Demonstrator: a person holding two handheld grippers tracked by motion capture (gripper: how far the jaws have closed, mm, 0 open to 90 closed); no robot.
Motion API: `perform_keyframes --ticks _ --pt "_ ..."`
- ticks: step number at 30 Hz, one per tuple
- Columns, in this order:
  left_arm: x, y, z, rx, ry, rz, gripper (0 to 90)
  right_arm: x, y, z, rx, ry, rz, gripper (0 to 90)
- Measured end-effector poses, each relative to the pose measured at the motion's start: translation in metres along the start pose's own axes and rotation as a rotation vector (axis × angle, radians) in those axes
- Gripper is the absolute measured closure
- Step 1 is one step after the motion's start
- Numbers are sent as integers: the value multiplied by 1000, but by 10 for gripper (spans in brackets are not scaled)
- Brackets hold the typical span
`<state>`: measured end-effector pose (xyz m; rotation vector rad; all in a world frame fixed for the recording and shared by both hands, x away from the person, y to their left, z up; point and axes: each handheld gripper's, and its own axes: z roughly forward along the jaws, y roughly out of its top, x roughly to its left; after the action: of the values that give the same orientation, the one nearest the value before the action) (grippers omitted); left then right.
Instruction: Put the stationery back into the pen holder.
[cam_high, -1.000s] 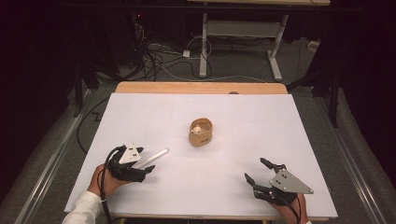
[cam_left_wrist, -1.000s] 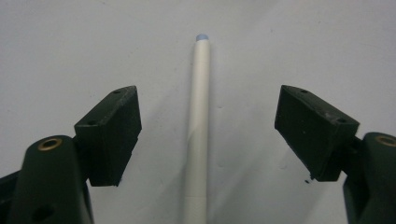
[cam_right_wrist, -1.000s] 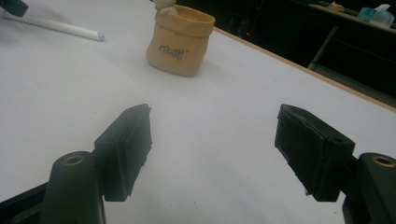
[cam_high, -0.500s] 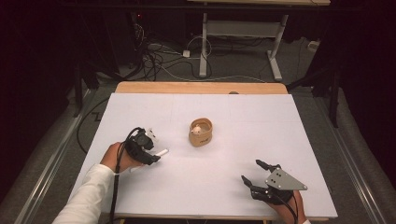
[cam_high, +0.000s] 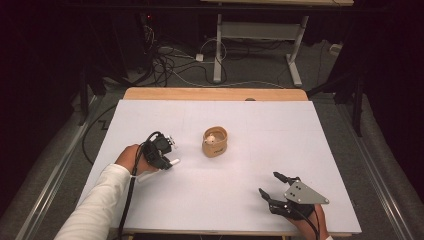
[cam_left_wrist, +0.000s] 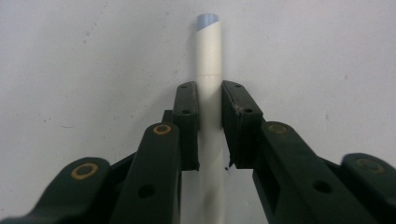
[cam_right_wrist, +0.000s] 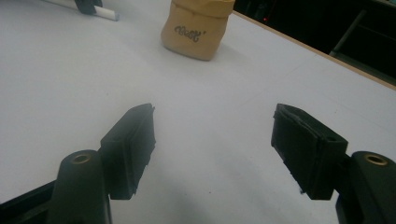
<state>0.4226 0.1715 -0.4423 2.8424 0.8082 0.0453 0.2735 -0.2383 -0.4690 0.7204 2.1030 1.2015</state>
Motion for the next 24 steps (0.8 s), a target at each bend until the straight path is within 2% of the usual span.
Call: perform_keyframes --ticks 5,12,16,17,20,24 --pt "-1 0 0 3 8 2 747 -1 -1 1 3 3 4 301" --pt "-4 -5 -1 -45 38 9 748 -1 1 -1 4 -4 5 301" --pt "-3 -11 -8 -110 62 -6 748 -1 3 -3 -13 -1 11 301" --pt "-3 -12 -10 -128 78 -5 748 -1 3 -3 -18 -1 13 301" --pt "-3 -16 -17 -211 96 -19 748 -2 3 -4 -22 -1 14 300" --pt "-5 -21 -21 -310 140 -42 749 -3 3 -5 -27 -7 15 299"
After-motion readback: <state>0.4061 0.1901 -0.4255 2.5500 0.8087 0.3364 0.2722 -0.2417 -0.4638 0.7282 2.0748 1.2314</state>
